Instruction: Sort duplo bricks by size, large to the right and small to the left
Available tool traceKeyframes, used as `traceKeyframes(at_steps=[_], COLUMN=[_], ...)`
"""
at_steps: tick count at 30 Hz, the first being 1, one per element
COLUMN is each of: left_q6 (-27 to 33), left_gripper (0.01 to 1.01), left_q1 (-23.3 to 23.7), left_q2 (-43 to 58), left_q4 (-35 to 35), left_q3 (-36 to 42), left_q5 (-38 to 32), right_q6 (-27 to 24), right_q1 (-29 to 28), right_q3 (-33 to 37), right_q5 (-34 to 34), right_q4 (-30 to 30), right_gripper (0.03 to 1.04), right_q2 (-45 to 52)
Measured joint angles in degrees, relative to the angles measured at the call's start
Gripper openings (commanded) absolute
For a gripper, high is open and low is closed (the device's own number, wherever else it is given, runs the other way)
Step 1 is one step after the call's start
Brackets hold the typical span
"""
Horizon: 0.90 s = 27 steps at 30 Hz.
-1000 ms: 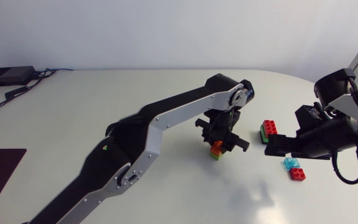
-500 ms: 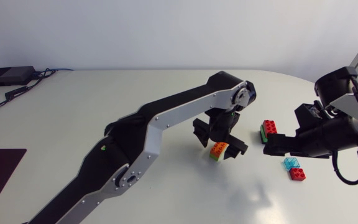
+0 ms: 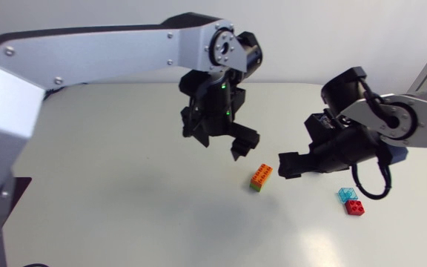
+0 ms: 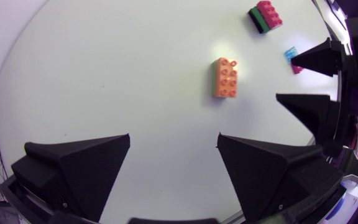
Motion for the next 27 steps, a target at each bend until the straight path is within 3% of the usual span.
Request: traceKeyframes(at_steps=[4, 9, 18, 27], left_q6=[-0.02, 0.0, 0.02, 0.07], left_gripper=[0.98, 0.98, 0.98, 0.98], left_q1=[3.06, 5.09, 6.4, 8.04], left_q2=[-5.99, -11.19, -17.51, -19.65], left_q4=[3.54, 6.69, 8.9, 9.79], left_q3=[-11.21, -19.93, -25.18, -28.72], left_q5=[-0.87, -1.03, -1.05, -1.05], right_q6=[2.86, 8.59, 18.53, 28.44], right_q1=[1.27, 4.96, 10.36, 11.91], right_q3=[3.89, 10.36, 26.34, 36.94], right_q5=[1.6, 3.02, 7.43, 9.22], right_q4=[0.26, -2.36, -11.15, -21.62], right_gripper=[1.0, 1.0, 1.0, 1.0], right_q2=[7.96, 15.85, 28.39, 38.66])
